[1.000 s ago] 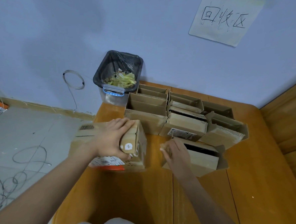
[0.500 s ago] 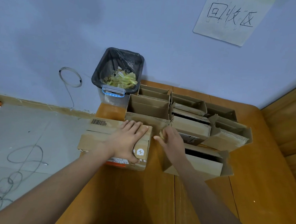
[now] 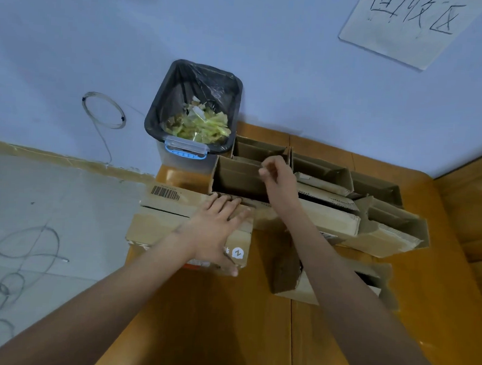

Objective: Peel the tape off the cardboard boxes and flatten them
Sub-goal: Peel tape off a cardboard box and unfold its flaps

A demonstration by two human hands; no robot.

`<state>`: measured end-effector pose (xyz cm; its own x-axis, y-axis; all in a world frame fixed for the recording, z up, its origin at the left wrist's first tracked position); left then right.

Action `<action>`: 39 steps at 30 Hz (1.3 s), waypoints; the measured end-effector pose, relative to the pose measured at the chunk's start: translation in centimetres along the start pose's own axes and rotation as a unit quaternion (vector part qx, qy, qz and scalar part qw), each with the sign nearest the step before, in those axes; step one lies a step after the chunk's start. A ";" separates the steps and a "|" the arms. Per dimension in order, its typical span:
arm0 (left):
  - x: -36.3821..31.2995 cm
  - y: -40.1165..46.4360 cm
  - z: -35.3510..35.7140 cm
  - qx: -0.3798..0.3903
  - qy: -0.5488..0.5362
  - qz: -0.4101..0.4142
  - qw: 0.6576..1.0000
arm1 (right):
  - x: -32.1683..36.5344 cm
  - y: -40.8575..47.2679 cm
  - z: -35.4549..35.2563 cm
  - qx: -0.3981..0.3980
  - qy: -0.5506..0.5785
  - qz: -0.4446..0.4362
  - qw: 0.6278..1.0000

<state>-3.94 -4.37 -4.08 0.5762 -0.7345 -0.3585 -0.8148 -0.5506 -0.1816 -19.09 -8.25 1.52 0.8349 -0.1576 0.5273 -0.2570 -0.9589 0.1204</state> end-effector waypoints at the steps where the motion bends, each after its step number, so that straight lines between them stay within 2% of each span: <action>1: 0.2 0.1 -0.1 -0.002 -0.011 0.012 1.000 | 0.3 1.2 0.4 0.000 -0.004 0.003 1.000; 6: 1.3 0.4 -0.6 -0.009 -0.050 0.048 0.998 | 2.3 7.6 2.5 -0.021 -0.048 0.002 0.999; 10: 1.4 0.6 -0.7 -0.016 -0.077 0.048 0.996 | 4.3 12.0 4.0 -0.008 -0.003 -0.026 1.000; 19: 1.8 0.9 -0.6 -0.013 -0.089 0.050 0.995 | 6.5 16.1 9.4 -0.004 -0.172 -0.141 0.975; 22: 1.9 0.9 -0.6 -0.014 -0.096 0.052 0.994 | 6.7 15.8 12.2 0.063 -0.251 -0.209 0.943; 24: 1.9 1.0 -0.6 -0.016 -0.096 0.052 0.994 | 6.6 15.8 13.2 0.088 -0.286 -0.216 0.930; 27: 1.9 1.0 -0.8 -0.016 -0.097 0.051 0.994 | 6.8 16.5 13.0 0.135 -0.194 -0.151 0.960; 29: 1.9 1.0 -0.9 -0.019 -0.101 0.051 0.993 | 6.3 17.5 12.4 0.188 -0.038 -0.049 0.980; 31: 1.8 0.9 -0.9 -0.026 -0.102 0.050 0.993 | 5.3 18.5 11.1 0.197 0.185 0.085 0.959; 32: 1.8 0.8 -1.0 -0.031 -0.103 0.050 0.993 | 4.6 18.7 10.0 0.164 0.264 0.133 0.941; 33: 1.8 0.8 -1.0 -0.035 -0.104 0.049 0.993 | 3.9 18.8 8.8 0.125 0.299 0.162 0.932; 35: 1.7 0.7 -1.0 -0.042 -0.101 0.048 0.993 | 2.9 18.4 6.8 0.076 0.266 0.160 0.948; 39: 1.7 0.7 -0.9 -0.034 -0.077 0.054 0.995 | 2.5 15.1 3.9 0.053 0.105 0.074 0.990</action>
<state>-3.49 -6.38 -3.99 0.4646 -0.7238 -0.5101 -0.8620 -0.5015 -0.0733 -18.99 -24.06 1.37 0.6704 -0.2557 0.6965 -0.3062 -0.9504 -0.0542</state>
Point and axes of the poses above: each hand's wrist, its own y-axis towards the middle knuckle, its own z-axis out of the palm, x = y × z, the point moved 6 cm from there along y, towards the middle knuckle, and after that the axes turned 14 degrees about -y, right-handed, at the moved point
